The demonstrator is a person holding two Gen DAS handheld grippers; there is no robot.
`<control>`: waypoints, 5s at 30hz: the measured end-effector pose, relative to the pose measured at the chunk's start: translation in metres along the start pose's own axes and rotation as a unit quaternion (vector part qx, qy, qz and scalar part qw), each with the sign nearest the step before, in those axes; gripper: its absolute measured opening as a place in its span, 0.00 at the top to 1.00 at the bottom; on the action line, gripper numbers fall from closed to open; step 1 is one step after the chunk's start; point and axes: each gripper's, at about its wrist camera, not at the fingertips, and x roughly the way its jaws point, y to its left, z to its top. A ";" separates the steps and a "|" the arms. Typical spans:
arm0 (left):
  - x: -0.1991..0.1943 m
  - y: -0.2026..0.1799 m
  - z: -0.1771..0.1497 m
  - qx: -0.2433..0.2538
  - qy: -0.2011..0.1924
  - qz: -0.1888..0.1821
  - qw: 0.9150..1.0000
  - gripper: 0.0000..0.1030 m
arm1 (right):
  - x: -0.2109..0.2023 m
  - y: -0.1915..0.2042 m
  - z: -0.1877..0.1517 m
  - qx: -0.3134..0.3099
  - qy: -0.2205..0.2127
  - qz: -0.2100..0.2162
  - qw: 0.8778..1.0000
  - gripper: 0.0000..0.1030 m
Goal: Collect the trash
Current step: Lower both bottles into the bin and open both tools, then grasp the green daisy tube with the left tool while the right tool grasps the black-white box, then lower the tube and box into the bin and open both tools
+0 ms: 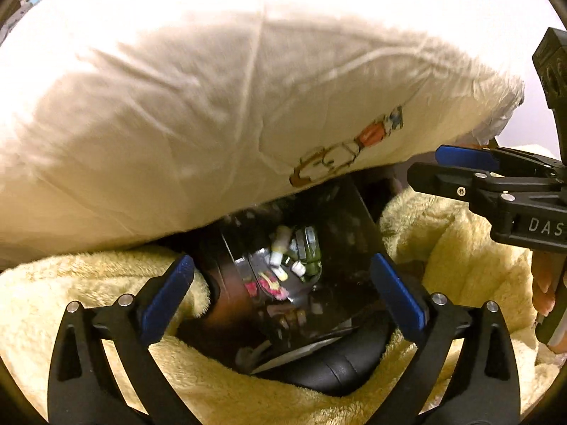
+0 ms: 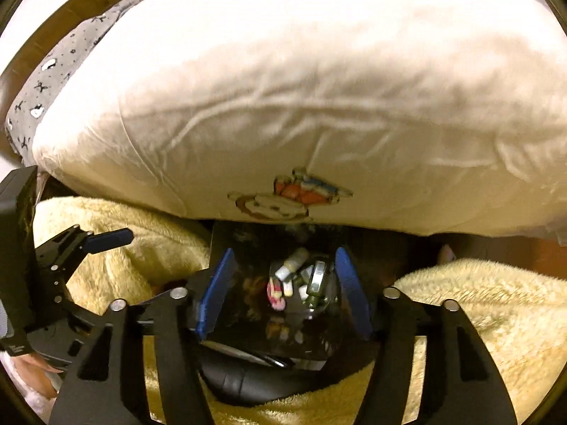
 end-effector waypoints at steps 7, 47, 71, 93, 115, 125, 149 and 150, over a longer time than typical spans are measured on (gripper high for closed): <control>-0.044 0.007 0.018 -0.002 -0.062 0.017 0.998 0.08 | -0.035 -0.002 0.023 -0.004 -0.053 -0.011 0.999 0.29; -0.042 0.164 0.283 -0.150 -0.153 0.070 0.974 0.19 | 0.030 0.033 0.306 -0.024 -0.115 -0.028 0.993 0.42; -0.036 0.119 0.302 -0.075 -0.163 0.023 0.984 0.71 | -0.009 0.010 0.275 -0.041 -0.135 -0.016 0.990 0.81; -0.120 0.018 0.135 0.012 -0.235 0.013 0.972 0.73 | -0.090 0.025 0.116 -0.087 -0.162 0.019 0.983 0.81; -0.049 -0.018 0.010 0.016 -0.134 -0.016 0.991 0.74 | -0.041 0.014 -0.007 -0.051 -0.064 0.026 0.996 0.81; -0.008 -0.014 -0.009 0.008 -0.086 -0.025 0.996 0.73 | -0.001 0.017 -0.017 -0.051 -0.003 0.017 0.999 0.81; -0.004 -0.002 -0.006 0.002 -0.063 -0.006 0.998 0.60 | 0.016 0.009 -0.022 -0.035 0.045 0.000 0.998 0.43; -0.007 -0.001 -0.006 0.000 -0.066 -0.007 0.998 0.59 | 0.014 0.009 -0.020 -0.035 0.043 0.000 0.998 0.42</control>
